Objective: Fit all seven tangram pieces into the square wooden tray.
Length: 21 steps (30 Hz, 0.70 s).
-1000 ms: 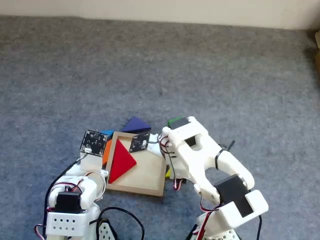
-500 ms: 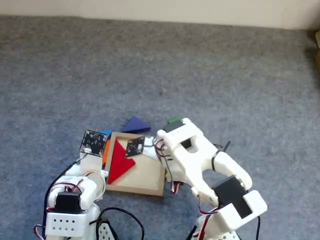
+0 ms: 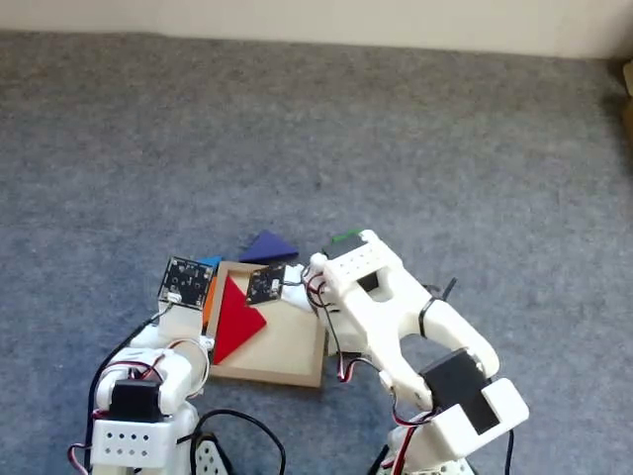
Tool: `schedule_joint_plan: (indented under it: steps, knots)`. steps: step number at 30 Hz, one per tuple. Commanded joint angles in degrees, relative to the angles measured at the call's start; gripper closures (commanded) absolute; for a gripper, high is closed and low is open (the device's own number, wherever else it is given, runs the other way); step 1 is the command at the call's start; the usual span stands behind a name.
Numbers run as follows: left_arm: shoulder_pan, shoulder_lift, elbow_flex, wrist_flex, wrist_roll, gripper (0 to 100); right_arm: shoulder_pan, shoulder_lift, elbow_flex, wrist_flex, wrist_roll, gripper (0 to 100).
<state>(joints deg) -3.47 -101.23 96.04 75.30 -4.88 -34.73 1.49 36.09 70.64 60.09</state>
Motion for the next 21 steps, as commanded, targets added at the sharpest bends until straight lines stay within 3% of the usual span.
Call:
schedule_joint_plan:
  steps: [1,7,12,21]
  knots:
    - [-0.6,-2.8,1.2,0.3,-0.4,99,1.7,-0.4,-0.8,0.1,0.7,67.6]
    - [-0.6,-2.8,1.2,0.3,-0.4,99,2.6,-0.7,-0.8,0.1,0.4,68.4]
    - [-0.6,-2.8,1.2,0.3,-0.4,99,2.7,-0.7,-0.9,0.1,0.3,75.4]
    - [-0.6,-2.8,1.2,0.3,-0.4,99,2.8,-0.7,-0.8,0.1,0.3,75.6]
